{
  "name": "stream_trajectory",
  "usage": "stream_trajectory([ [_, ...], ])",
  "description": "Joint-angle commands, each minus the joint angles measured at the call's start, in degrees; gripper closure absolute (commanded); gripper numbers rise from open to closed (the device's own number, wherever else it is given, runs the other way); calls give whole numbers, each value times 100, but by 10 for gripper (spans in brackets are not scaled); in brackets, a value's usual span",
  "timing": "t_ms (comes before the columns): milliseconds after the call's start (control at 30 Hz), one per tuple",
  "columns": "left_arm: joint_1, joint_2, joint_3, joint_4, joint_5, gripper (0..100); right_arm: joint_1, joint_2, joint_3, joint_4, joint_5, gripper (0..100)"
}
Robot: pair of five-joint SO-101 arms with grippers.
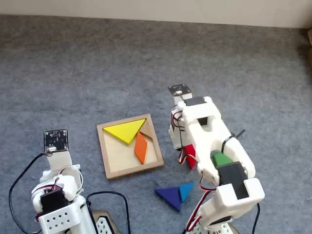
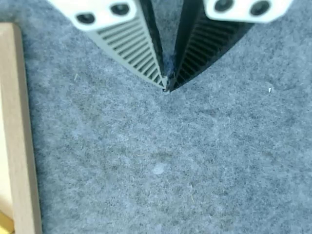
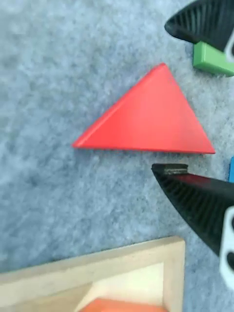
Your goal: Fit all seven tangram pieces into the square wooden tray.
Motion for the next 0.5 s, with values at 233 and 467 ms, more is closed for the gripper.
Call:
stream_trajectory([
  [233, -57, -233, 119, 18, -35, 994, -84, -57, 57, -338, 79, 621],
  [467, -57, -233, 119, 18, -35, 994, -92, 163, 110, -356, 88, 621],
])
